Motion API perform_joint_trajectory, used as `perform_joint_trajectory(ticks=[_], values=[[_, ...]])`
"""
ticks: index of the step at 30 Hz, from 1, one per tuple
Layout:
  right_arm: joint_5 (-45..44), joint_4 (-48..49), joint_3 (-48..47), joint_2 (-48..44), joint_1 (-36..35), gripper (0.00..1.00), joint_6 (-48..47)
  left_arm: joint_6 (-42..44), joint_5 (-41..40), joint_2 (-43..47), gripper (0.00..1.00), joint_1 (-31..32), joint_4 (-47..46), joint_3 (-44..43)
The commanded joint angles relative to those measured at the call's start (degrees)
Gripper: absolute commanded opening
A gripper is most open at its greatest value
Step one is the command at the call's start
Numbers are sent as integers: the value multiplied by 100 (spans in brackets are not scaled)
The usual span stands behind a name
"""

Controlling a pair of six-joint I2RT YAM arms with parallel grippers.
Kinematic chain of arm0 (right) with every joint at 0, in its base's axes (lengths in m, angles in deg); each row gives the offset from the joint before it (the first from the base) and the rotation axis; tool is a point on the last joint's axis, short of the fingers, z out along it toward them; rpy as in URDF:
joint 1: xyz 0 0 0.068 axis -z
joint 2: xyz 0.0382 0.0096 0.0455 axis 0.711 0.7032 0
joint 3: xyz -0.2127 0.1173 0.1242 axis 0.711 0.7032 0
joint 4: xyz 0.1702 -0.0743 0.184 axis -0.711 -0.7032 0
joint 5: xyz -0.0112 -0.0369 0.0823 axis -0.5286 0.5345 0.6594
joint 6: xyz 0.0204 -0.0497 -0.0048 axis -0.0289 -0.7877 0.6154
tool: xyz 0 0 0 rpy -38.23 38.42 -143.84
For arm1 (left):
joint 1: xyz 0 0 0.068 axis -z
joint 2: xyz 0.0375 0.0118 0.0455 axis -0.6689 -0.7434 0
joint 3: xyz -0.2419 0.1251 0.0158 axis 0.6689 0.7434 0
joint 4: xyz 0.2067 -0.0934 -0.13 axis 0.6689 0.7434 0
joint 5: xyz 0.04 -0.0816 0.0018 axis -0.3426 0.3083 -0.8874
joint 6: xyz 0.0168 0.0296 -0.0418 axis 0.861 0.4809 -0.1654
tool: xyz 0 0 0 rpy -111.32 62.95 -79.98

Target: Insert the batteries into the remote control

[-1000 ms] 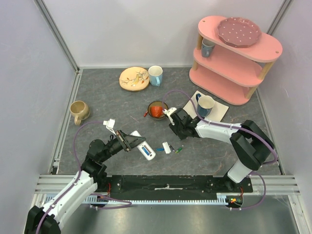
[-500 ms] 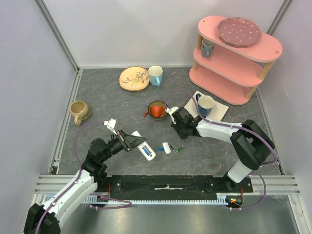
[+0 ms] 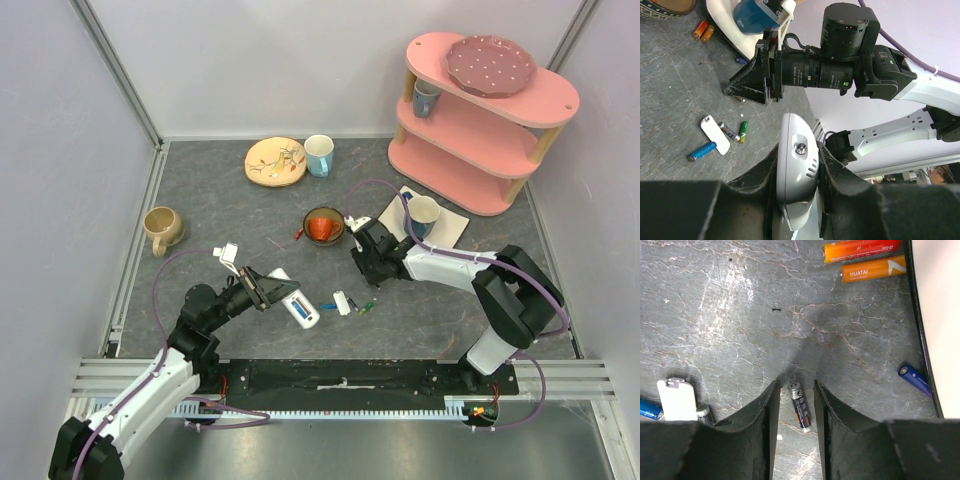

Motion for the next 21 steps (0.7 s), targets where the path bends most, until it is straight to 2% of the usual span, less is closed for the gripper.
perform_joint_trajectory(ticks=[1, 7, 21], values=[[68, -41, -12, -116, 10, 41, 53, 73, -64, 26, 2, -28, -353, 145], [138, -199, 14, -160, 19, 39, -53, 55, -73, -9, 2, -19, -406, 171], [191, -287, 189, -151, 10, 25, -71, 46, -56, -18, 2, -28, -432, 197]])
